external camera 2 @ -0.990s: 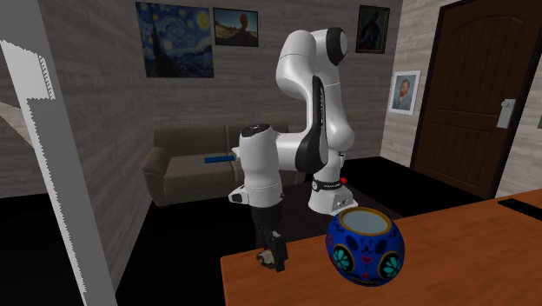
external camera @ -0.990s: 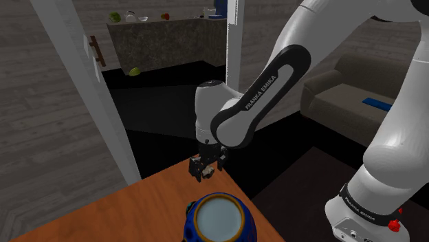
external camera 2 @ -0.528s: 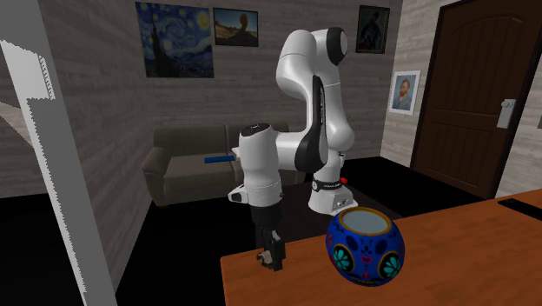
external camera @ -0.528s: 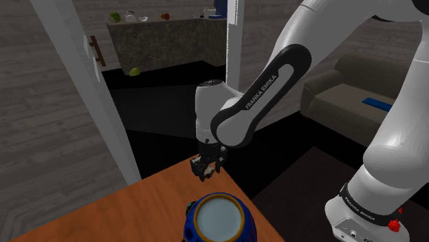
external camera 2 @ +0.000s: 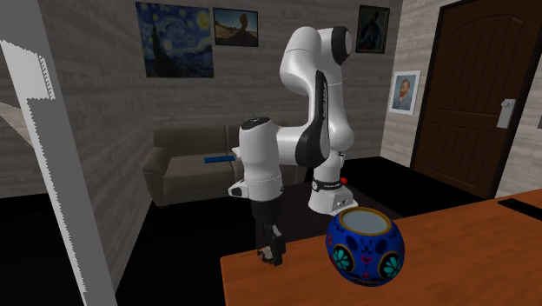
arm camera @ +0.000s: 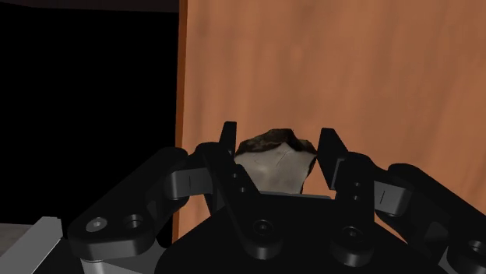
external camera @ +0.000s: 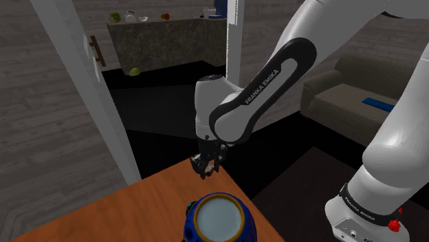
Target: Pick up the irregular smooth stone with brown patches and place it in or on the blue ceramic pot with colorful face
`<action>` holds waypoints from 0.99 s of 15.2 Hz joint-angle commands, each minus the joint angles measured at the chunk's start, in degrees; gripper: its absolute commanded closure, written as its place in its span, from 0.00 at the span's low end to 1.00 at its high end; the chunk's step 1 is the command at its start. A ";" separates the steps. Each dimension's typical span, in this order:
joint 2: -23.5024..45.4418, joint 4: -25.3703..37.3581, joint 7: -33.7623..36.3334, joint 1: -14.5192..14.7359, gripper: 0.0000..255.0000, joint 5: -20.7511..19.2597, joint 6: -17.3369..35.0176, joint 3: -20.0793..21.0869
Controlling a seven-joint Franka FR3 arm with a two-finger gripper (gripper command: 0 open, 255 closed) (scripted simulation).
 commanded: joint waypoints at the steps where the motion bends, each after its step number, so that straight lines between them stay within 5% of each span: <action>1: -1.70 0.39 -1.18 -0.50 1.00 1.89 -1.68 0.69; 15: -13.44 3.84 -7.54 -1.19 1.00 12.02 -14.19 0.84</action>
